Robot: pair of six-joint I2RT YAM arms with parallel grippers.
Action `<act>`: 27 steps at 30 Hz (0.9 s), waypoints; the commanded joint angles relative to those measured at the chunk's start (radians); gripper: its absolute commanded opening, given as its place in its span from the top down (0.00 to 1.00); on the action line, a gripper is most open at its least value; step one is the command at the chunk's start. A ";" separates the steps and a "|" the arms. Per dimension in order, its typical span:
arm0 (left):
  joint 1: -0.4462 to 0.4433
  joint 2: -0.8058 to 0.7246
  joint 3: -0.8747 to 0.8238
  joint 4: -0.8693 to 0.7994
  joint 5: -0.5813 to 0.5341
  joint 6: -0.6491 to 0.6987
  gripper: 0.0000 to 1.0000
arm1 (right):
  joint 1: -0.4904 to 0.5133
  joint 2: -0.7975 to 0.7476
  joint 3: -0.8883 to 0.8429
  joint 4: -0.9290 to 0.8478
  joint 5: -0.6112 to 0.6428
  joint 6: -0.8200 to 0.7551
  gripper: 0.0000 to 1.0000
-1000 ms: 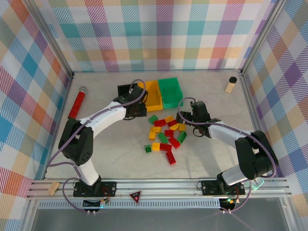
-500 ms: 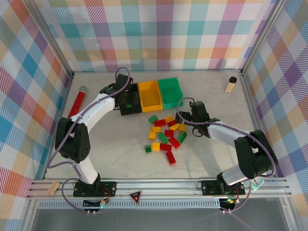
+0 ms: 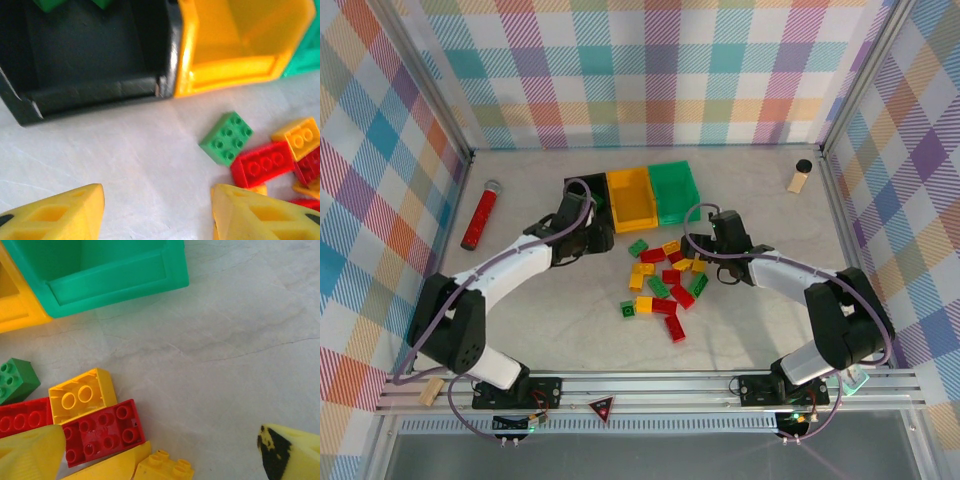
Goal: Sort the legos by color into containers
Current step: Pick up the lego from the center of the table.
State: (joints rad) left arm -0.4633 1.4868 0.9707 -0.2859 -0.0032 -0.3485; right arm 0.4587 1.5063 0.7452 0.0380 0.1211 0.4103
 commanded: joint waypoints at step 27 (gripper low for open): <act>-0.023 -0.177 -0.382 0.440 0.051 0.140 0.42 | 0.231 -0.114 0.136 -0.638 0.009 0.173 0.25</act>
State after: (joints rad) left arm -0.4820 1.3334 0.5747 0.1120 0.0597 -0.2291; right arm 0.6788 1.3701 0.8062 -0.5076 0.0479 0.6247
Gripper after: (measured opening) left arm 0.581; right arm 0.749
